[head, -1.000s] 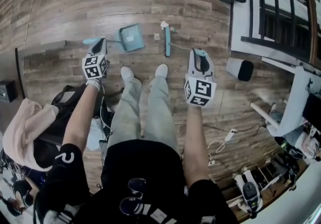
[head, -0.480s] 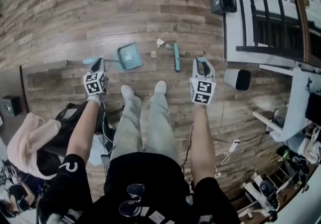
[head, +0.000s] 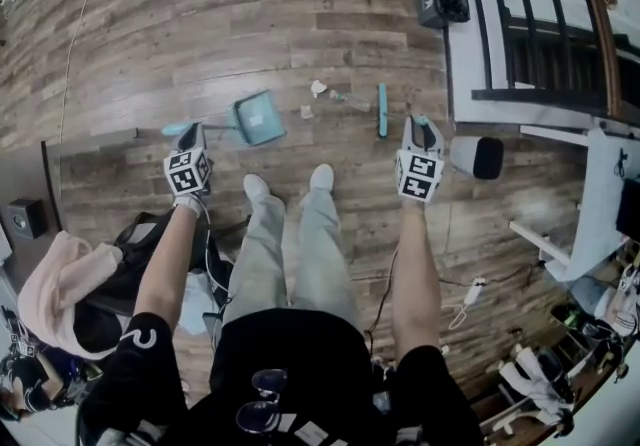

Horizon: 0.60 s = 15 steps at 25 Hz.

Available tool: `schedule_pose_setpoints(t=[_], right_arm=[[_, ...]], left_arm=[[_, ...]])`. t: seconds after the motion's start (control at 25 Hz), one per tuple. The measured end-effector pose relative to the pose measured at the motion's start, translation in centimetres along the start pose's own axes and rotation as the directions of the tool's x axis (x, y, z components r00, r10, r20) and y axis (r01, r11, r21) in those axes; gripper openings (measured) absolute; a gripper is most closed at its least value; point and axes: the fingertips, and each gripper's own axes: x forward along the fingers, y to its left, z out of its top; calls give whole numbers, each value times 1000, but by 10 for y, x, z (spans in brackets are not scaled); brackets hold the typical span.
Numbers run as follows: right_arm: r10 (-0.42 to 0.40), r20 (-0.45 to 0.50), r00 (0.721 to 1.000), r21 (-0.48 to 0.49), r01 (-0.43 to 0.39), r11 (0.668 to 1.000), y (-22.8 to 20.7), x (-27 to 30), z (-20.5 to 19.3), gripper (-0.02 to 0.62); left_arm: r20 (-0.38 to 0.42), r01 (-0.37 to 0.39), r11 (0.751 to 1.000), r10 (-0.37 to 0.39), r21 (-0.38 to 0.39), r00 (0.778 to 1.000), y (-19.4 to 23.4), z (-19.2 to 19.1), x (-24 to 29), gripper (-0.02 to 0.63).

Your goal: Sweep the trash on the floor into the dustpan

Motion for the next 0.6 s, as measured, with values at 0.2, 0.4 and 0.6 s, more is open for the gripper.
schedule_pose_setpoints(t=[0.2,0.4,0.6], right_arm=[[58,-114,992,99,-47,994,19,28,-79,87],[95,-101,990,146,-80,986,43,27,-91,94],[130,-129,983,107,-117,987,71,25,-93,95]], left_arm=[[15,-8,1000,8,12,1000,-3,1,1,15],[-7,-6,999,6,54,1000,-6,2,3,15],[-24,-6,997,7,73,1000,-1,-4,0,15]])
